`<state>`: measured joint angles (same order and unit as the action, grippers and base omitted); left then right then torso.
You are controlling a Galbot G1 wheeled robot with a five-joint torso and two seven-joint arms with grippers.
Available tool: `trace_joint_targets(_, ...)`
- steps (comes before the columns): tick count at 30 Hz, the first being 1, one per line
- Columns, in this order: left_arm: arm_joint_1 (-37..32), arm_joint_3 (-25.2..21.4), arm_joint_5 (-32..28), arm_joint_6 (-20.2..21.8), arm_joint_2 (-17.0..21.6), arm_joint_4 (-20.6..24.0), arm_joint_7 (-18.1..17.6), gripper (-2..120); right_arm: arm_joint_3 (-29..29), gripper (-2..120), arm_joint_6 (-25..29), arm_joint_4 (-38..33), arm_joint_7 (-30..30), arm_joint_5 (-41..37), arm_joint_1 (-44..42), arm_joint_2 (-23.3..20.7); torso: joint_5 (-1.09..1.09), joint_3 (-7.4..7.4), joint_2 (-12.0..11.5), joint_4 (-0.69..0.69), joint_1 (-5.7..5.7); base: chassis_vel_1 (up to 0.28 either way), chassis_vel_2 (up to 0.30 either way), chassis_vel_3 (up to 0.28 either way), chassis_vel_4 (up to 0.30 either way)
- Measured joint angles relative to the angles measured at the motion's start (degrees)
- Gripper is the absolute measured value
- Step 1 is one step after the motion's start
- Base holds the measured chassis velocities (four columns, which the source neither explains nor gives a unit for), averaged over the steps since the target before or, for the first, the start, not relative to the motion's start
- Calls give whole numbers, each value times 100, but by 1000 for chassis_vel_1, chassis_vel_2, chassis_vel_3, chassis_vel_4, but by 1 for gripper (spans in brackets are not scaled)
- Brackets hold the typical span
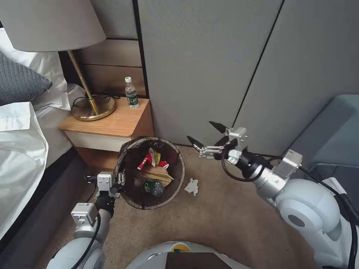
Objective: Pick up the trash bin, then pick up the garbage from the floor and place it into the trash bin.
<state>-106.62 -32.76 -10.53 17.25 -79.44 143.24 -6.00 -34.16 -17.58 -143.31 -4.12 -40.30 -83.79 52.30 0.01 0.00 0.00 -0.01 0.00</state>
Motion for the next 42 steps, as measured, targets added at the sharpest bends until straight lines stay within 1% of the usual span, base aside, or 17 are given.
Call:
trace_joint_targets(3,3,-2,-11,-1,3,1,-3,3,-216,100,572,2,-136,805,-683,490,-1,0,0,0,0,0,0,0,0)
trace_joint_targets(4,3,-2,-11,-1,3,1,-3,3,-216,100,572,2,-136,805,-683,490,-1,0,0,0,0,0,0,0,0)
trace_joint_targets(6,8,13,-13,-2,1,0,-2,3,-354,100,1045,116,-216,1435,-1063,905,-3,0,0,1,0,0,0,0,0)
trace_joint_targets(8,8,15,-13,-2,2,0,-1,3,-400,100,1134,159,-259,1563,-1130,1008,-2,0,0,2,0,0,0,0,0)
trace_joint_targets(9,7,17,-14,-2,3,0,0,3,-525,100,1407,281,-436,1868,-1332,1292,0,0,0,1,0,0,0,0,0)
trace_joint_targets(10,6,17,-15,-2,8,1,1,3,-574,100,1528,328,-499,1992,-1417,1413,0,0,0,1,0,0,0,0,0)
trace_joint_targets(11,-7,15,-17,-3,19,0,1,3,-670,100,1836,445,-594,2275,-1636,1724,-1,0,0,0,0,0,0,0,0)
trace_joint_targets(13,-27,4,-19,-2,30,0,2,3,-722,100,2146,549,-635,2457,-1877,2004,-1,0,0,0,0,0,0,0,0)
trace_joint_targets(14,-27,4,-19,-2,30,0,2,3,-722,100,2146,549,-635,2457,-1877,2004,-1,0,0,0,0,0,0,0,0)
trace_joint_targets(16,-42,-5,-20,-3,31,0,1,3,-772,100,2313,622,-681,2507,-2085,2188,-1,0,0,0,0,0,0,0,0)
trace_joint_targets(19,-53,-4,-20,-2,29,0,3,3,-775,100,2332,682,-703,2498,-2139,2189,-2,0,0,1,0,0,0,0,0)
trace_joint_targets(23,-68,1,-10,-1,27,0,4,3,-686,100,2284,863,-748,2467,-2031,2053,-2,0,0,2,0,0,0,0,0)
trace_joint_targets(26,-87,-8,-5,0,20,0,6,3,-501,100,2168,1249,-748,2422,-1823,1887,-2,0,0,1,0,0,0,0,0)
trace_joint_targets(27,-87,-8,-5,0,20,0,6,3,-501,100,2168,1249,-748,2422,-1823,1887,-2,0,0,1,0,0,0,0,0)
trace_joint_targets(28,-98,-21,-3,0,21,0,5,3,-428,100,2105,1438,-748,2405,-1743,1823,1,0,0,1,0,0,0,0,0)
trace_joint_targets(31,-111,-32,3,1,20,0,4,3,-267,100,1854,1733,-729,2284,-1581,1695,0,0,0,1,0,0,0,0,0)
trace_joint_targets(42,-131,-28,24,3,10,0,4,3,216,100,1213,2405,-677,2162,-868,1387,-1,1,0,1,0,0,0,0,0)
